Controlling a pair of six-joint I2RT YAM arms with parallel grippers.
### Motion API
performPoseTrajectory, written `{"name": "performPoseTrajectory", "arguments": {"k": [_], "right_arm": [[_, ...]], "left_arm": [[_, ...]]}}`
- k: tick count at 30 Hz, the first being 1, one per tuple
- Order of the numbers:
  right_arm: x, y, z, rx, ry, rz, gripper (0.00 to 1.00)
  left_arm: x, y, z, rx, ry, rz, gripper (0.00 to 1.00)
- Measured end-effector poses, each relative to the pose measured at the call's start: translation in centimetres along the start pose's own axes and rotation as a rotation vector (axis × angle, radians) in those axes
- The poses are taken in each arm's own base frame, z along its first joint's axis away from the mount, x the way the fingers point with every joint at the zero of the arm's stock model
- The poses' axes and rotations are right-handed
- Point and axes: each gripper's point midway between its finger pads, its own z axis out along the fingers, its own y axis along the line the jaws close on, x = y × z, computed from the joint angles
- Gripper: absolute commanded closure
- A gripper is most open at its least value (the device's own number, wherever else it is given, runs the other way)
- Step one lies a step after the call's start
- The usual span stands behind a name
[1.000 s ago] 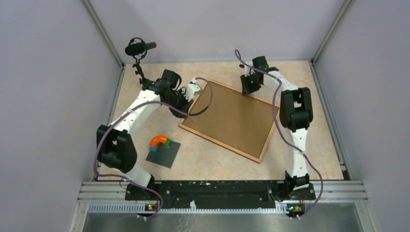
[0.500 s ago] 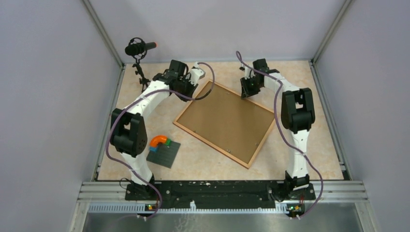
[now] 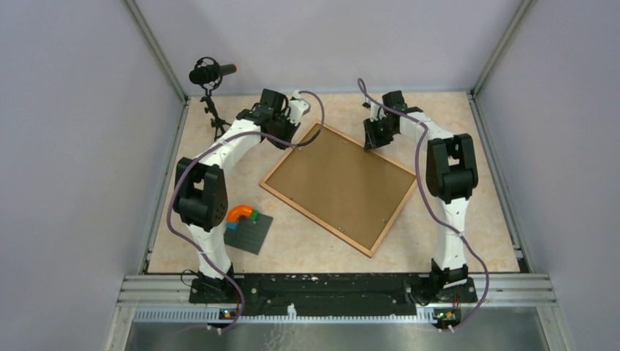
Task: Take the photo out of the frame
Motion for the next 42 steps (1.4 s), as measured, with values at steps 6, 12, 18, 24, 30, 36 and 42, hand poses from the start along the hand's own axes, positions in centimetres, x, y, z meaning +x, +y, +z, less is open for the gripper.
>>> {"name": "performPoseTrajectory", "arguments": {"k": [6, 12, 18, 24, 30, 36, 42], "right_arm": [[0.2, 0.1, -0.1, -0.001, 0.000, 0.000, 1.00], [0.2, 0.1, -0.1, -0.001, -0.005, -0.002, 1.00], [0.3, 0.2, -0.1, -0.001, -0.007, -0.003, 1.00], [0.3, 0.2, -0.1, -0.001, -0.007, -0.003, 1.00], [0.3, 0.2, -0.1, -0.001, -0.008, -0.003, 1.00], [0.3, 0.2, -0.1, -0.001, -0.008, -0.003, 1.00], [0.3, 0.2, -0.1, -0.001, -0.007, -0.003, 1.00]], "left_arm": [[0.7, -0.2, 1.1, 0.013, 0.022, -0.022, 1.00], [0.6, -0.3, 1.5, 0.013, 0.019, -0.041, 1.00], [0.2, -0.6, 1.8, 0.024, 0.007, -0.040, 1.00], [-0.3, -0.9, 2.2, 0.031, 0.005, -0.033, 1.00], [-0.5, -1.0, 2.2, 0.036, 0.008, -0.029, 1.00], [-1.0, -2.3, 2.3, 0.084, -0.006, -0.008, 1.00], [-2.7, -5.4, 1.8, 0.182, -0.044, 0.044, 1.00]]}}
